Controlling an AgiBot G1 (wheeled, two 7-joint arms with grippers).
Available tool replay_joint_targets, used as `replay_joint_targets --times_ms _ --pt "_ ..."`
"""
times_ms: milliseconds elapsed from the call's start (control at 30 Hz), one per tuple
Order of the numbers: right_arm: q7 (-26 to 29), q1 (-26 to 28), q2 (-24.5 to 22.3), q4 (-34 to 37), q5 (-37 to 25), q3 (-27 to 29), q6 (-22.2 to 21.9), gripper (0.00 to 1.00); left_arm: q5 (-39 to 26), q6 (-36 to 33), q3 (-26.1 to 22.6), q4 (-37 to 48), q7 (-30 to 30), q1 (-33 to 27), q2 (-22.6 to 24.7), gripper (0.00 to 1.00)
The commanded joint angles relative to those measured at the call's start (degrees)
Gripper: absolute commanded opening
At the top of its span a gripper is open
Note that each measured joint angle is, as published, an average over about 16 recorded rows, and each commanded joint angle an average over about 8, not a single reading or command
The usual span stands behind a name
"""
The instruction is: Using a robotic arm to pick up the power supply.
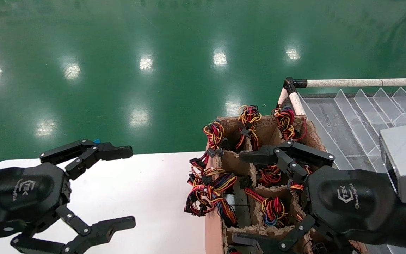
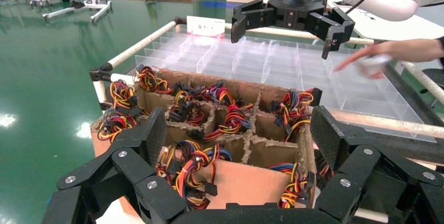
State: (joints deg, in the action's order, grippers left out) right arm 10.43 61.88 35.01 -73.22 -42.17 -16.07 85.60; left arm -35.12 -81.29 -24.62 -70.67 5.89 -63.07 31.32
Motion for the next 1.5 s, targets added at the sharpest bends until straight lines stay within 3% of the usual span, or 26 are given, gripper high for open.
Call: replay_joint_targets --times_ms 33,1500 --pt "0.0 0.0 0.0 0.0 0.0 0.0 0.0 1.00 0.0 0.0 0.0 0.0 0.0 0.0 0.0 1.00" --pt "0.0 0.0 0.0 0.0 0.0 0.0 0.0 1.00 0.0 0.0 0.0 0.0 0.0 0.0 0.0 1.00"
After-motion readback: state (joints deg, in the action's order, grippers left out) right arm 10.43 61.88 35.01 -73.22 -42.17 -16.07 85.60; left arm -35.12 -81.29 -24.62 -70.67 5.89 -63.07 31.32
